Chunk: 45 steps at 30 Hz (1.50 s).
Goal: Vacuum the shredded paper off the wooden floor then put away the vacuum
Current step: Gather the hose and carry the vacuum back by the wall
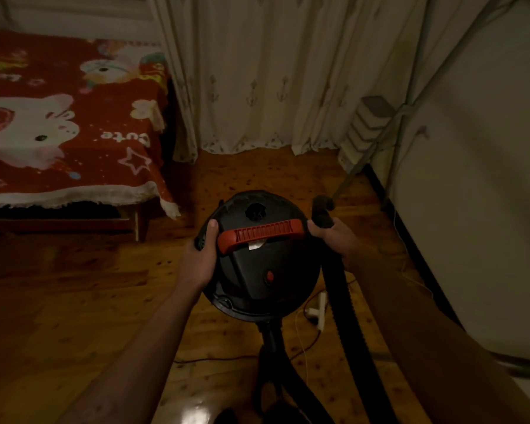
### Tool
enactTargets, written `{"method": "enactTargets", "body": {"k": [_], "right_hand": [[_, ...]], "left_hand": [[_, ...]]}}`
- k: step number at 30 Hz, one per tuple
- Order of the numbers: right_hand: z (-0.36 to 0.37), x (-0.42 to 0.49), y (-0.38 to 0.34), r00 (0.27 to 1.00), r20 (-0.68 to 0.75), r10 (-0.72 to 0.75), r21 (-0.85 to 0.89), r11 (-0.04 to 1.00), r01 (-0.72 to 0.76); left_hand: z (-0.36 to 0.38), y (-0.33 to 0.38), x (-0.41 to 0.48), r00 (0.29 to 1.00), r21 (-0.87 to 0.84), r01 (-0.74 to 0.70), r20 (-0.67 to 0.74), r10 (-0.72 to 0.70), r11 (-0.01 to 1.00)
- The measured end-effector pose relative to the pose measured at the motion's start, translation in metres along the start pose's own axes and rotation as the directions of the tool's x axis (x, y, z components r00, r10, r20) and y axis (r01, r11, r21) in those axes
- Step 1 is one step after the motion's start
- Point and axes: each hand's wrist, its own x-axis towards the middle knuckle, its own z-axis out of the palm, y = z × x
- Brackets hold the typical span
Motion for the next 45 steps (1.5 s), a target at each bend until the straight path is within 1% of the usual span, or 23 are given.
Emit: {"method": "enactTargets", "body": {"k": [3,5,8,11,13,15,16,22,29,32,33,36,40,42,43,45], "right_hand": [[-0.019,0.023,-0.003,0.999,-0.040,0.003,0.017,1.000,-0.002],[-0.031,0.040,-0.005,0.999,-0.035,-0.002,0.042,0.999,0.003],[-0.052,0.071,-0.009,0.998,-0.060,-0.019,0.075,0.997,0.023],[-0.083,0.105,-0.013,0.998,-0.058,0.000,0.116,0.993,0.007],[-0.100,0.123,-0.014,1.000,-0.022,-0.018,0.135,0.991,0.021],[-0.115,0.135,-0.019,0.999,-0.044,-0.017,0.149,0.989,0.023],[-0.126,0.146,-0.022,0.998,-0.059,0.000,0.161,0.987,0.010],[-0.158,0.178,-0.033,0.998,-0.069,-0.011,0.170,0.985,0.022],[-0.177,0.211,-0.038,0.997,-0.070,-0.016,0.176,0.984,0.028],[-0.185,0.235,-0.044,0.995,-0.099,0.000,0.169,0.985,0.017],[-0.186,0.238,-0.045,0.997,-0.083,-0.006,0.167,0.986,0.020],[-0.190,0.271,-0.053,0.995,-0.097,0.016,0.146,0.989,-0.001],[-0.192,0.317,-0.059,0.994,-0.107,0.027,0.129,0.992,-0.014],[-0.190,0.347,-0.062,0.995,-0.082,0.054,0.105,0.993,-0.045],[-0.191,0.363,-0.061,0.996,-0.073,0.044,0.083,0.996,-0.038],[-0.191,0.384,-0.061,0.997,-0.045,0.064,0.083,0.995,-0.060]], "left_hand": [[0.021,0.013,0.019,0.999,0.027,0.033,0.017,-0.033,0.999],[0.039,0.027,0.032,0.999,0.037,0.042,0.030,-0.043,0.998],[0.067,0.047,0.053,0.999,0.067,0.036,0.029,-0.038,0.997],[0.102,0.066,0.081,0.999,0.108,0.035,0.027,-0.038,0.994],[0.120,0.077,0.091,0.999,0.132,0.029,0.037,-0.034,0.991],[0.137,0.087,0.103,0.999,0.147,0.015,0.048,-0.022,0.989],[0.150,0.094,0.112,0.998,0.151,0.010,0.056,-0.018,0.988],[0.188,0.117,0.142,0.997,0.150,0.018,0.068,-0.028,0.989],[0.217,0.134,0.179,0.995,0.146,-0.009,0.103,-0.006,0.989],[0.232,0.140,0.210,0.992,0.151,-0.010,0.126,-0.010,0.988],[0.236,0.141,0.217,0.990,0.153,-0.009,0.141,-0.013,0.988],[0.251,0.146,0.258,0.986,0.145,0.034,0.159,-0.057,0.989],[0.269,0.154,0.308,0.980,0.117,0.059,0.182,-0.080,0.991],[0.276,0.154,0.339,0.974,0.091,0.039,0.220,-0.058,0.995],[0.280,0.153,0.355,0.970,0.078,0.043,0.234,-0.060,0.996],[0.286,0.148,0.379,0.961,0.084,0.094,0.254,-0.113,0.992]]}}
